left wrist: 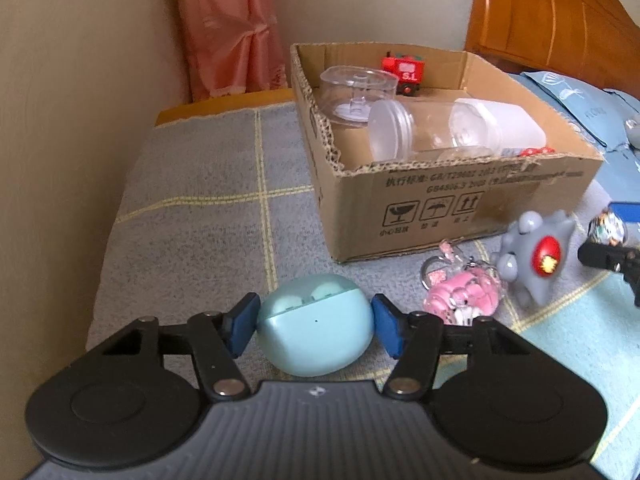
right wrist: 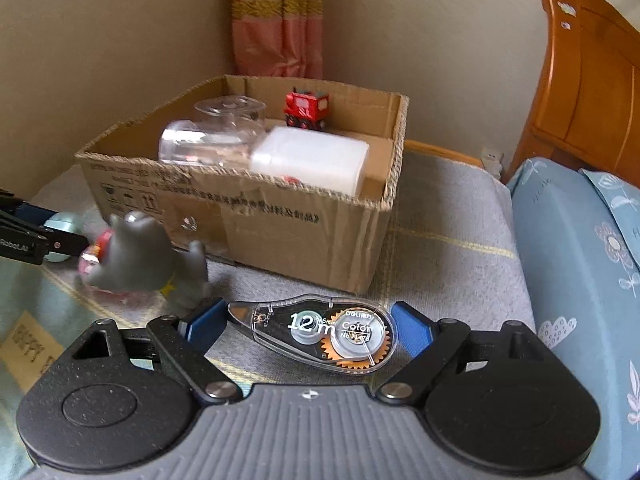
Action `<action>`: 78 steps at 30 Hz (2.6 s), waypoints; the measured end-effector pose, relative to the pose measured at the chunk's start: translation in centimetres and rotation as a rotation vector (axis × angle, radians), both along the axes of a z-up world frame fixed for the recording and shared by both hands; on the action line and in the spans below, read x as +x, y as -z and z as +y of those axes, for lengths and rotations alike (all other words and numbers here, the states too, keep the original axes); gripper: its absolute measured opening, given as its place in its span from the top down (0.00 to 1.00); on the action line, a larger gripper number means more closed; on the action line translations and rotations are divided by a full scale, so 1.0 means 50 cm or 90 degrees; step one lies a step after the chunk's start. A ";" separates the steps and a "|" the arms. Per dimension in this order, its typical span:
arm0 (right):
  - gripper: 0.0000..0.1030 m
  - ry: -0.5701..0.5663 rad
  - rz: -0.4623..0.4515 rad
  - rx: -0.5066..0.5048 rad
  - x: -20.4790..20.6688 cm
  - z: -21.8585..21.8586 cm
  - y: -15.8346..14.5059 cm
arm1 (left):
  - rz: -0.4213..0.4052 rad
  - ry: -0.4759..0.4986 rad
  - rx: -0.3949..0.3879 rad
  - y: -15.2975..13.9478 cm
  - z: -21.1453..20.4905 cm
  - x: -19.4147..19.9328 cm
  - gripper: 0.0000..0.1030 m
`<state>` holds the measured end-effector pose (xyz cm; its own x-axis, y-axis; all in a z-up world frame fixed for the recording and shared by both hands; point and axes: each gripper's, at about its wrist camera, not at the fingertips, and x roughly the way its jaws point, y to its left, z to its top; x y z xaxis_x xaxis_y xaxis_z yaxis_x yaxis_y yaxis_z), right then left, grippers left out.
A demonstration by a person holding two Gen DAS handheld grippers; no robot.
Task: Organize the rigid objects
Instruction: 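Carry teal case with left tool and correction tape with right tool into box, release, then withdraw both open tools from the box back over the bed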
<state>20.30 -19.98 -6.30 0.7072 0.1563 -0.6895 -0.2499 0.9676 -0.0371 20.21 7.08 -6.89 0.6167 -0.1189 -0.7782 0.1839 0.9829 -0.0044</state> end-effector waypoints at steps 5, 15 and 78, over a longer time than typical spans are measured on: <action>0.11 -0.021 -0.009 0.017 -0.006 -0.005 -0.040 | -0.005 0.029 -0.004 -0.037 -0.005 -0.013 0.42; 0.11 -0.052 -0.058 0.019 0.010 -0.009 -0.123 | -0.036 0.100 -0.003 -0.136 -0.049 -0.009 0.42; 0.00 -0.011 -0.010 0.055 0.163 -0.105 -0.174 | -0.043 0.073 0.007 -0.215 -0.223 0.225 0.14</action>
